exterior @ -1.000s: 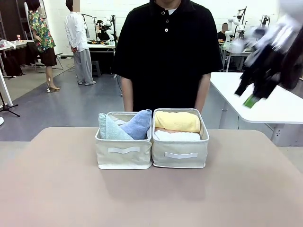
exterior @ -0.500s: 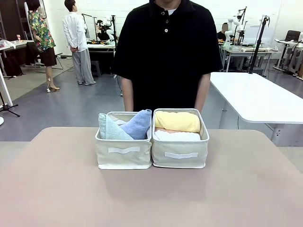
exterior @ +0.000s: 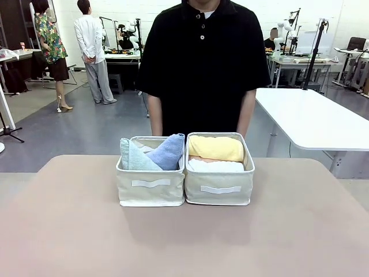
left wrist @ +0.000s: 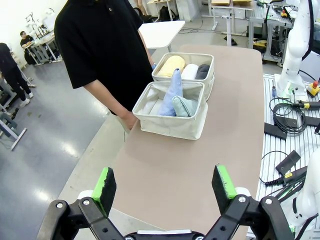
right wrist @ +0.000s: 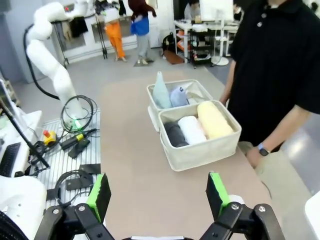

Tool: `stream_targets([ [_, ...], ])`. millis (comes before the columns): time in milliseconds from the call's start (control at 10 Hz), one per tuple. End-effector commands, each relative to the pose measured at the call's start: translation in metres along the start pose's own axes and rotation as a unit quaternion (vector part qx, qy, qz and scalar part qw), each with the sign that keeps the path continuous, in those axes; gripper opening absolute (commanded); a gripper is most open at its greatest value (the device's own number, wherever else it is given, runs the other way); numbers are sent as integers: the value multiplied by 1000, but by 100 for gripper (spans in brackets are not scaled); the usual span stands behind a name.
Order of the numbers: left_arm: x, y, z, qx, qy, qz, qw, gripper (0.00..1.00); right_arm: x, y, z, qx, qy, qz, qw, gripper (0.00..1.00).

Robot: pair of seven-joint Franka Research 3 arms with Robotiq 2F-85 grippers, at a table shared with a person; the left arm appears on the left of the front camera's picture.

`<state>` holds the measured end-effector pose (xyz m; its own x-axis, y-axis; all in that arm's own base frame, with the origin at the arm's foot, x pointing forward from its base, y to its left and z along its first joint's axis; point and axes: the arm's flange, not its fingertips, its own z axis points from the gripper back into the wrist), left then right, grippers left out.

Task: Sort the towels based on their folding style.
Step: Pick up another triangle-folded towel from the table and place it in the left Fabric basket.

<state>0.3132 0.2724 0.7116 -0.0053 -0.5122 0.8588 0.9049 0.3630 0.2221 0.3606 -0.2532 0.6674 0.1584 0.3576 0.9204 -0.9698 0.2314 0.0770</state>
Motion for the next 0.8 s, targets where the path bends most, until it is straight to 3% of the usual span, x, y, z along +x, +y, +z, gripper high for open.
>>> stream_targets([
  [0,2,-1,1,0,-8,-2,1000,100,11,13,9,1,-17,34,999,100],
  [100,2,-1,1,0,-8,-2,1000,100,0,0,0,0,0,0,1000,100],
  [700,2,-1,1,0,-8,-2,1000,100,0,0,0,0,0,0,1000,100],
])
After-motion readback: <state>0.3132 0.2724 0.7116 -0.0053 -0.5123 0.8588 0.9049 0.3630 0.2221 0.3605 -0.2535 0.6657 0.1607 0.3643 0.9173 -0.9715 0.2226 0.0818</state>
